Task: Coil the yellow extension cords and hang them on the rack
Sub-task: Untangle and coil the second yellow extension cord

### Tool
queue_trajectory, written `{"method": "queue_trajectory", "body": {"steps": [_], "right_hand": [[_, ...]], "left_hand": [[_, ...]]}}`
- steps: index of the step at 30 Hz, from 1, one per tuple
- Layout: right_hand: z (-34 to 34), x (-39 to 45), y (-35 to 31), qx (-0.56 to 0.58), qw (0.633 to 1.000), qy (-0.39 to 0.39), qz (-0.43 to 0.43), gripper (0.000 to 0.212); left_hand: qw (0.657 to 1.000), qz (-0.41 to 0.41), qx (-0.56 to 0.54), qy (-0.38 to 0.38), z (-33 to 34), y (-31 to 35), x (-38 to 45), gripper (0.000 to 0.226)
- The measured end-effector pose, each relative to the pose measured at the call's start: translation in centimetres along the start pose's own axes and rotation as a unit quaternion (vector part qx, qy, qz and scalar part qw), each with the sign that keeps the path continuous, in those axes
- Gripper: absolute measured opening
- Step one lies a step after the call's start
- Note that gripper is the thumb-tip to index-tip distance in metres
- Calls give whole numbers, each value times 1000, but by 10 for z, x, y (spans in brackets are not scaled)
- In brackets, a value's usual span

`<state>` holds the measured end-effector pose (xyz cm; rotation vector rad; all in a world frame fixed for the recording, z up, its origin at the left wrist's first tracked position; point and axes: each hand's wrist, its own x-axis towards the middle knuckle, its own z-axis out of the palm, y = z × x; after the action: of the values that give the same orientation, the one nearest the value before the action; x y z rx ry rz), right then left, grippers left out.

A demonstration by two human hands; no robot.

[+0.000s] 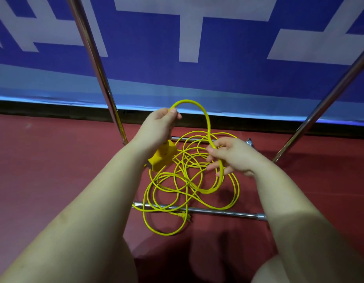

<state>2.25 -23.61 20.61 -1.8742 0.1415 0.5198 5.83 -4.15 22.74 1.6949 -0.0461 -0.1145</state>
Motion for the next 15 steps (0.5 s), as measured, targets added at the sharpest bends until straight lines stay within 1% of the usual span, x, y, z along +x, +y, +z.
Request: {"method": "queue_trajectory", "body": {"steps": [1, 2, 4, 6, 8, 10, 11, 13, 15], "right_hand": [[-1, -3, -5, 84, 996, 1, 10, 8], [-2, -6, -10, 169, 985, 1, 19, 8], [-3, -8, -20, 314, 949, 6, 37, 12], [-4, -9, -29, 436, 898, 16, 53, 18], [-7, -6, -34, 554, 829, 38, 68, 20], [-7, -2, -36, 629, 771, 59, 76, 17], [-7, 1, -35, 651, 752, 69, 77, 15], [-6, 6, -33, 675, 727, 94, 84, 13], [-7, 11, -31, 691, 707, 123, 89, 16]], "left_hand": [[1000, 8, 19, -19, 3, 2, -1, 27], [998, 15, 36, -41, 6, 3, -2, 26], [995, 19, 46, -91, 11, 8, -5, 25], [990, 13, 53, -129, 13, 9, -7, 22], [985, 10, 82, -151, 14, 5, -9, 21], [983, -10, 89, -162, 17, -4, -14, 19], [982, -25, 79, -170, 21, -9, -17, 19], [979, -61, 57, -184, 31, -18, -23, 19], [975, -101, 31, -197, 40, -26, -26, 21]]}}
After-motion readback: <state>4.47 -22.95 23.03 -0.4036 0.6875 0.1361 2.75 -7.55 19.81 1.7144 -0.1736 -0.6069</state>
